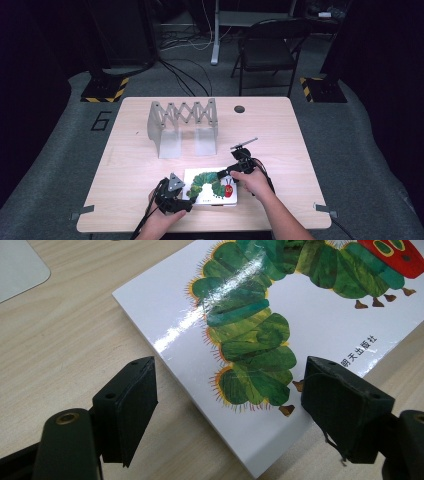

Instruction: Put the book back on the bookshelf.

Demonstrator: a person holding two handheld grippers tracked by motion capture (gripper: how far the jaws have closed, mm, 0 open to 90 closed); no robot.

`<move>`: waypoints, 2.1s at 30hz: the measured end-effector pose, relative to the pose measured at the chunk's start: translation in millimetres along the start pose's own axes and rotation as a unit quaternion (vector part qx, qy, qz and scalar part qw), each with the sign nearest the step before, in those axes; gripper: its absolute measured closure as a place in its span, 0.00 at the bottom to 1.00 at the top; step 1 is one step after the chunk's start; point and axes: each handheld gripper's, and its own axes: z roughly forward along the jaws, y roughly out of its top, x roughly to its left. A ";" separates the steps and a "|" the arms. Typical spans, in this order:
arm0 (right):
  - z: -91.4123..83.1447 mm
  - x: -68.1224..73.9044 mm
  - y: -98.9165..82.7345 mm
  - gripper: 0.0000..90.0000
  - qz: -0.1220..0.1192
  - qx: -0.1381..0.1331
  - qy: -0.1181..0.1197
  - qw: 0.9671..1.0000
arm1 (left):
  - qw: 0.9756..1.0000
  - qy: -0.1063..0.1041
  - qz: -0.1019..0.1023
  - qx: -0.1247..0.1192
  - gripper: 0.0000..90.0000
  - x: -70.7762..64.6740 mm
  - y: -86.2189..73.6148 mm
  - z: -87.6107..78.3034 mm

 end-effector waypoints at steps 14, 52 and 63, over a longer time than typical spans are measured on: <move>-6.1 6.1 -0.8 0.35 -0.014 -0.002 -0.013 1.000 | 1.000 -0.002 0.000 -0.005 0.24 -0.6 -1.2 -0.2; -28.2 28.5 -3.1 0.37 -0.047 -0.029 -0.022 0.998 | 0.997 -0.061 -0.056 -0.002 0.18 7.5 -0.7 9.0; -30.0 32.6 -3.8 0.39 -0.053 -0.026 -0.035 0.998 | 0.995 -0.064 -0.079 0.003 0.25 10.7 2.2 5.0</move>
